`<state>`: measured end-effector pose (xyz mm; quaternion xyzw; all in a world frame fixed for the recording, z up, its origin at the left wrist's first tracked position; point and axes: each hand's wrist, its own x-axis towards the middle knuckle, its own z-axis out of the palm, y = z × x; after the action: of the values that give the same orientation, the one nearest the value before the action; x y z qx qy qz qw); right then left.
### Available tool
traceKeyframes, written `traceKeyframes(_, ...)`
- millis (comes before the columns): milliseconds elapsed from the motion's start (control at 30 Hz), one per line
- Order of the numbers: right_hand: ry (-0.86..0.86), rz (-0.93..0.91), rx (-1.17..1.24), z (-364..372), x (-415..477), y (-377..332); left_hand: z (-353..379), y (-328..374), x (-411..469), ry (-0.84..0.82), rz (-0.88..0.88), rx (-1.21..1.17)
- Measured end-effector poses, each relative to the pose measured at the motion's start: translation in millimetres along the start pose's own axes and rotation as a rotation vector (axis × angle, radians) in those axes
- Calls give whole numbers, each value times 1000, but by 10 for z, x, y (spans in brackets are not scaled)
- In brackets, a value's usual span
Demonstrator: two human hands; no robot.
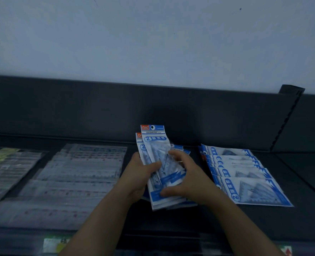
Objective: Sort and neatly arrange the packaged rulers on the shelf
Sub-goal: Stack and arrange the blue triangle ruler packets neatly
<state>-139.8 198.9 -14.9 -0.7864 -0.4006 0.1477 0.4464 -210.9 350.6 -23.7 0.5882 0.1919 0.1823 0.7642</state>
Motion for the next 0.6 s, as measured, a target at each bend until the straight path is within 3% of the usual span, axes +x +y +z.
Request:
traceKeyframes(133,-20,24,45,-4,-24,-46,-19,-14,-5,2,-6,-3)
traceKeyframes(267,-22,10,241,-62,-14,-38,-75,-19,-4,58,-16,-41)
traceKeyframes(400,54,78,285,-79,21,-21,-79,-9,-9,54,-37,-86)
traceKeyframes(600,8,102,241,-78,46,-13,-98,-38,34,89,3,-71)
